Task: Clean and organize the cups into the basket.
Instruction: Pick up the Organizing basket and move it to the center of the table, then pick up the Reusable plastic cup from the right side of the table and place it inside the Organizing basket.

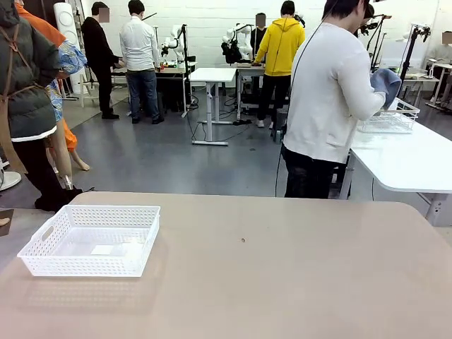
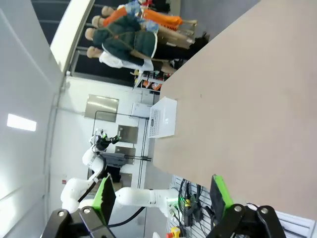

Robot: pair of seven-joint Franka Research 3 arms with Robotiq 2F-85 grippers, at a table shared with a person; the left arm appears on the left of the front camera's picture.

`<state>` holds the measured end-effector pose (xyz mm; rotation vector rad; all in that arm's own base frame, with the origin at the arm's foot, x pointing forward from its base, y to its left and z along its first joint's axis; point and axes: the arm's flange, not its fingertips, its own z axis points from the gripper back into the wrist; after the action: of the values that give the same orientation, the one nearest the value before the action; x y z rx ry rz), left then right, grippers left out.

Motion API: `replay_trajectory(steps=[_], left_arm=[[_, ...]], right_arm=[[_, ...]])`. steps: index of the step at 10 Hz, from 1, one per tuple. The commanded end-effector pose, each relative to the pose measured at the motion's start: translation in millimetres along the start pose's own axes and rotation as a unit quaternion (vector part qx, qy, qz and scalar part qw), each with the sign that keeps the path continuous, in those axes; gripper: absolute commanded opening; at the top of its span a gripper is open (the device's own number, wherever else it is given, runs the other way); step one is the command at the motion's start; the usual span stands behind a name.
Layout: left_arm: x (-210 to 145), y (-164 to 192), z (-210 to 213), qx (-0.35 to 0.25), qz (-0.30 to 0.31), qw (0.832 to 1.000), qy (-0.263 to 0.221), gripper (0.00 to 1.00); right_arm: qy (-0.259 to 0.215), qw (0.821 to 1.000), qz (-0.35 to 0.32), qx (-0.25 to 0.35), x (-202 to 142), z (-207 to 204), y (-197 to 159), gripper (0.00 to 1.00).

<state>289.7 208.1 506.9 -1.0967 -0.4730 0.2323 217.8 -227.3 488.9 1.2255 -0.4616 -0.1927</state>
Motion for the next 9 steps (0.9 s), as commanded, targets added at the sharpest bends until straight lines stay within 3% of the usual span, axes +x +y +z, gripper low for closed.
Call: replay_trajectory(steps=[1, 4, 5, 9], left_arm=[[-5, -2, 17, 0.012, 0.003, 1.000, -0.011, 1.00], [-13, -7, 33, -0.015, -0.012, 0.999, -0.038, 1.00], [-5, 2, 25, 0.008, 0.004, 0.999, -0.032, 1.00], [-5, 2, 25, 0.008, 0.004, 0.999, -0.032, 1.00]], right_arm=[[-0.011, 1.000, -0.010, -0.011, -9, 15, -5, 1.00], [-0.025, 0.999, -0.028, -0.021, -19, 24, -16, 1.00], [-0.026, 0.999, -0.017, -0.017, -14, 23, -9, 1.00], [-0.026, 0.999, -0.017, -0.017, -14, 23, -9, 1.00]])
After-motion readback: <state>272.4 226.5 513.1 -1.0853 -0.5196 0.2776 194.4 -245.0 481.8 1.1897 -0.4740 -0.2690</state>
